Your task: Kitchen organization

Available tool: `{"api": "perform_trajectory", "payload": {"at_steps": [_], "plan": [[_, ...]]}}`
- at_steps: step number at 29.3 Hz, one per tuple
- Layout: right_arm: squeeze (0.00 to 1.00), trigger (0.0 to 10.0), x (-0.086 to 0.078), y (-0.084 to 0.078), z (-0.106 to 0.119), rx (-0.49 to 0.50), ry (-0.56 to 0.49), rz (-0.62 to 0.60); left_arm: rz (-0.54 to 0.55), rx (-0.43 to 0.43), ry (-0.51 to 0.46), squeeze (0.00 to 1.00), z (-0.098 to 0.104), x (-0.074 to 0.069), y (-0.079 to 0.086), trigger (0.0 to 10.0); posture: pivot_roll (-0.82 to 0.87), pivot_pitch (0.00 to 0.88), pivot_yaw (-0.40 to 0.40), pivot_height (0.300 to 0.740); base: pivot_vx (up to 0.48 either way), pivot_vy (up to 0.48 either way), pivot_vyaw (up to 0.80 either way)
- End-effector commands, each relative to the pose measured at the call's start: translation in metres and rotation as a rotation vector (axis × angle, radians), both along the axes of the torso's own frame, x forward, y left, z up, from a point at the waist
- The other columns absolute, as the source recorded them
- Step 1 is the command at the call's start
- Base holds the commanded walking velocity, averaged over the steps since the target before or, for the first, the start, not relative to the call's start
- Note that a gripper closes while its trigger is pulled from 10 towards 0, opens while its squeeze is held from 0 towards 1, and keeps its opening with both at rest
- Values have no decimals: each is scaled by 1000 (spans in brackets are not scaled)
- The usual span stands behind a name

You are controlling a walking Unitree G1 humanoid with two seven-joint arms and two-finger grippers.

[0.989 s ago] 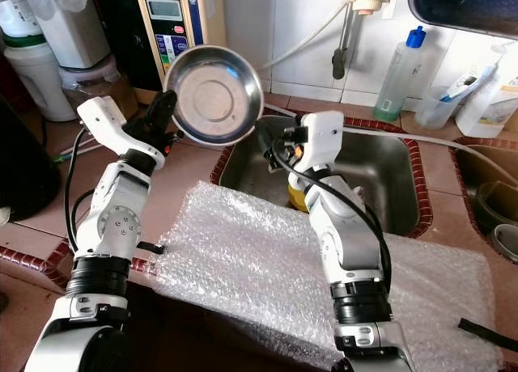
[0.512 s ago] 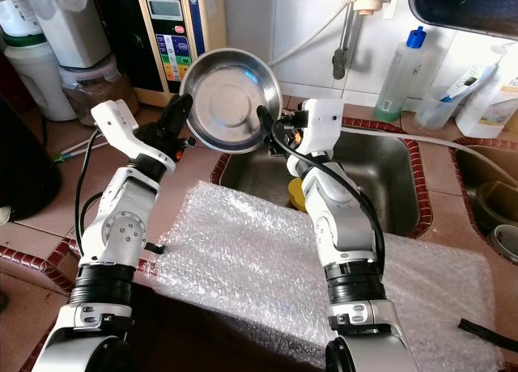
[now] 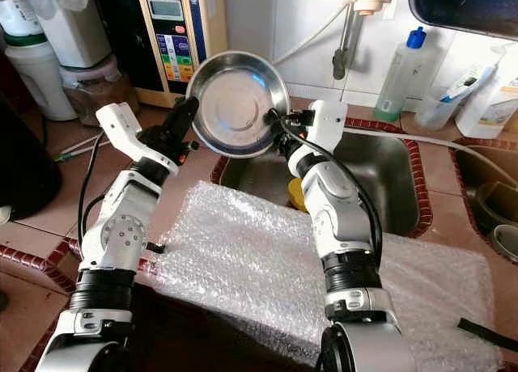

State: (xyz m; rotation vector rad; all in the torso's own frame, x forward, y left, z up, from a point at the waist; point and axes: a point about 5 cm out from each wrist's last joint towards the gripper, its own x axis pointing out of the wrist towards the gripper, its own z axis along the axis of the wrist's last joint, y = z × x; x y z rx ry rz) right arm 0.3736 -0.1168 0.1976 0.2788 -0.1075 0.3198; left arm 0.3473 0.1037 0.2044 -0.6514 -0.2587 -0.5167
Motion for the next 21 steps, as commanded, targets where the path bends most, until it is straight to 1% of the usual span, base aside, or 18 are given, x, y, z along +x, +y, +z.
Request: {"api": "perform_trajectory", "payload": {"at_steps": [1,6,21], "plan": [[0,0,3,1,3,22,7,17,-33,-3,-31,0,6,-3,-4,0,9,0,20,740,0,0,0],[0,0,2,2,0,60,27,41,-60,-5,-35,0,6,-5,-6,0,12,0,20,740,0,0,0],[0,0,3,-5,2,103,28,27,-42,15,-11,0,1,-4,-3,0,10,0,22,740,0,0,0]]}}
